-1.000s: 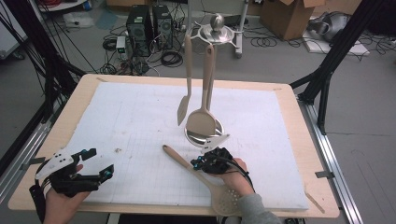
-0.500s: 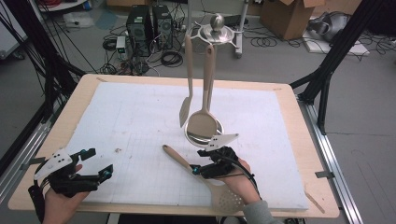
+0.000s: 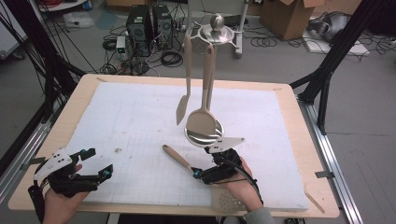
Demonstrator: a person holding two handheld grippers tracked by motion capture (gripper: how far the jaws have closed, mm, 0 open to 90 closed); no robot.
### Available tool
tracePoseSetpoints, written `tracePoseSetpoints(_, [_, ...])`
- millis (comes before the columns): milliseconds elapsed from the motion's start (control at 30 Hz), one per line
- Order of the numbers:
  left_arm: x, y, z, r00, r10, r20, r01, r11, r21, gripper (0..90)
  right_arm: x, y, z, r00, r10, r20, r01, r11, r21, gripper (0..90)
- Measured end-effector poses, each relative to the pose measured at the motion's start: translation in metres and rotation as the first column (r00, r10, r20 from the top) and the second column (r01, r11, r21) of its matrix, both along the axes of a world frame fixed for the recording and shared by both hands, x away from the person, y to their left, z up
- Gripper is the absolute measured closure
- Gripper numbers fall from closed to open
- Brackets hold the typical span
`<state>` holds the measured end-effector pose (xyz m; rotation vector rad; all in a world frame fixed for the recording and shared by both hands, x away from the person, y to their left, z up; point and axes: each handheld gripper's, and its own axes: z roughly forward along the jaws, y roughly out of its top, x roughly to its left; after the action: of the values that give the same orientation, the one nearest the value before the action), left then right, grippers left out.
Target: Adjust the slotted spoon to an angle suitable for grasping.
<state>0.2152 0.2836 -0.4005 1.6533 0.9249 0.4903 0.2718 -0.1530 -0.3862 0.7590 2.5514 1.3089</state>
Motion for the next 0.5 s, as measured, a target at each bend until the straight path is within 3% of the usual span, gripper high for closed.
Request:
tracePoseSetpoints(167, [-0.0002, -0.0004, 0.0001, 1.0000, -0.001, 0.001, 0.001, 1.0000, 0.002, 6.2, -0.0022, -0.0033, -0.0025, 0.9999, -0.010, -0.003, 0.010, 1.000, 0.007, 11.2])
tracePoseSetpoints(500, [0.0001, -0.0022, -0.0003, 1.0000, -0.006, -0.001, 0.006, 1.0000, 0.007, 6.1, -0.0055, -0.0070, -0.0037, 0.9998, -0.019, -0.004, 0.019, 1.000, 0.000, 11.2])
